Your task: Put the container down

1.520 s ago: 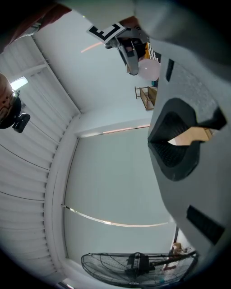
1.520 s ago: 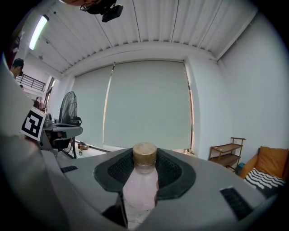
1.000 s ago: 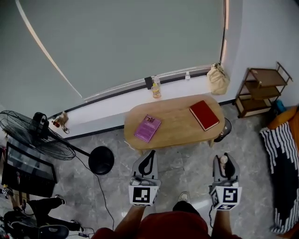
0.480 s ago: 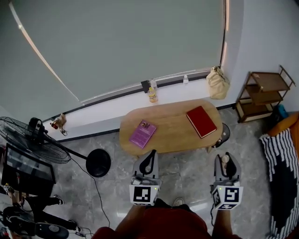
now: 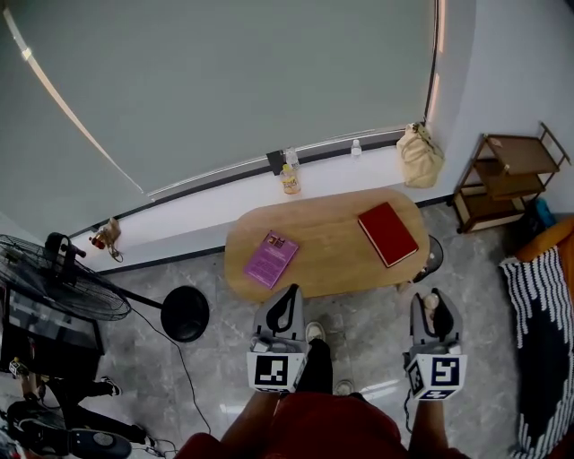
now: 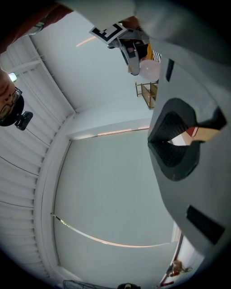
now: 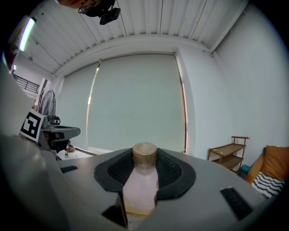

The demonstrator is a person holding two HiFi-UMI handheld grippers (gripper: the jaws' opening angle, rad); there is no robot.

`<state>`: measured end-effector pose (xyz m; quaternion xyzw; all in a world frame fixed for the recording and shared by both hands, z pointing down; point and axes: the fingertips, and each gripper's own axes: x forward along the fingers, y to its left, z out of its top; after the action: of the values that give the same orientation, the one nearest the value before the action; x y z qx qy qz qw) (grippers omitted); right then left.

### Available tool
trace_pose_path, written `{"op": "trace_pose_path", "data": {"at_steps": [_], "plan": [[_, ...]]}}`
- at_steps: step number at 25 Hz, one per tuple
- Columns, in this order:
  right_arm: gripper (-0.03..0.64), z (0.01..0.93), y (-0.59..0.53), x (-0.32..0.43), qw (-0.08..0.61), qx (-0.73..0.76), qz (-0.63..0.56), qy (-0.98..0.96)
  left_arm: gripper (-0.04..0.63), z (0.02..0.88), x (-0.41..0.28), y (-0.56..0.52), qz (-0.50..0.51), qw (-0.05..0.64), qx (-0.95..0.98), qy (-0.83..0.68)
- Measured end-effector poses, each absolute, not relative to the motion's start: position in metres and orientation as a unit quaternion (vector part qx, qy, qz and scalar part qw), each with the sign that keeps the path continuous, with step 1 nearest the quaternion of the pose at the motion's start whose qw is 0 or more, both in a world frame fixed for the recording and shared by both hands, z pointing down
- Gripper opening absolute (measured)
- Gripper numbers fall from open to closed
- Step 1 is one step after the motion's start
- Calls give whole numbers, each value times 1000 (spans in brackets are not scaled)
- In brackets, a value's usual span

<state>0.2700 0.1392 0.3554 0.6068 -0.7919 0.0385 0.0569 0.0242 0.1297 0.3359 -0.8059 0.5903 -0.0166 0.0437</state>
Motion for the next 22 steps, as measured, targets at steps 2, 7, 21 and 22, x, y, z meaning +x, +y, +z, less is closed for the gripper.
{"op": "trace_pose_path", "data": {"at_steps": [2,7,21,22], "plan": [[141,358,124,261,63,607,38,-791,6,338,17,112,-10,43,-807,590],[141,355,65,227,84,602,43,-793,6,339,-16,50,-3,39,-805,592],[141,342,-97,115,97,580,18,-809,6,342,-135,-94,2,20,-777,629],[141,341,-107,108,98,578,16,-810,7,343,-141,-102,2,20,-777,629]]}}
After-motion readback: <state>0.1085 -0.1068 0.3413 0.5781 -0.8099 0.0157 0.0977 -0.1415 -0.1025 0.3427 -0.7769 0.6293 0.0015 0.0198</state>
